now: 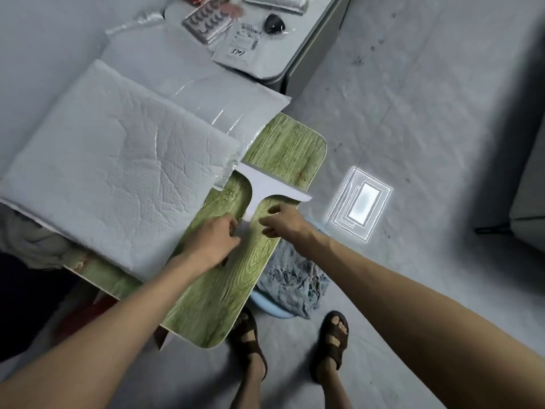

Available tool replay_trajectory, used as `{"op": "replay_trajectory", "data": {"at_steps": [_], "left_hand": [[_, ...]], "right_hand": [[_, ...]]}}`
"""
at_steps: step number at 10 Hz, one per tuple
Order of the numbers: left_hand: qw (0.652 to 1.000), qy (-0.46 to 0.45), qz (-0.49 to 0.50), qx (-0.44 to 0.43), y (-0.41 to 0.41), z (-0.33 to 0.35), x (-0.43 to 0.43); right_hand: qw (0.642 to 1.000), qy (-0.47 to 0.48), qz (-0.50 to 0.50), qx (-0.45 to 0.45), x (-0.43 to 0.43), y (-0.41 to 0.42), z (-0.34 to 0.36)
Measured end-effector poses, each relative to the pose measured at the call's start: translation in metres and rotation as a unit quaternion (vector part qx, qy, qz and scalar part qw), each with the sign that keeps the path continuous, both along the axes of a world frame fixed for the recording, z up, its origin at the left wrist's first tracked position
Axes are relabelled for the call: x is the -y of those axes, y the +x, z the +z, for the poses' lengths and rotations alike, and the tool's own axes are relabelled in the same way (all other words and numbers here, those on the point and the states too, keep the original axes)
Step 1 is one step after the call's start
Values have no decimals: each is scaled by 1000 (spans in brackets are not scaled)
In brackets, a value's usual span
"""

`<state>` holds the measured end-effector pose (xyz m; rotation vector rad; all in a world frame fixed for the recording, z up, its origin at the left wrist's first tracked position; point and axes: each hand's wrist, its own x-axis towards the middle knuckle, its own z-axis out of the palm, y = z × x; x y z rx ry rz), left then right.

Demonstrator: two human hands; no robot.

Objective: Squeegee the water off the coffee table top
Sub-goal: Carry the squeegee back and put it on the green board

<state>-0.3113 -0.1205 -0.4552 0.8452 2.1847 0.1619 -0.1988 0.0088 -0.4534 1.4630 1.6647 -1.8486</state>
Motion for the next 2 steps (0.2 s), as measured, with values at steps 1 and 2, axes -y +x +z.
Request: {"op": "replay_trajectory", "data": {"at_steps": [1,2], "left_hand": [[997,30,-72,29,18,76,-47],[989,61,-132,39,38,134,-85]], "right_hand": [[998,30,47,5,-33,51,75],[996,62,66,24,-55,93,130]]}}
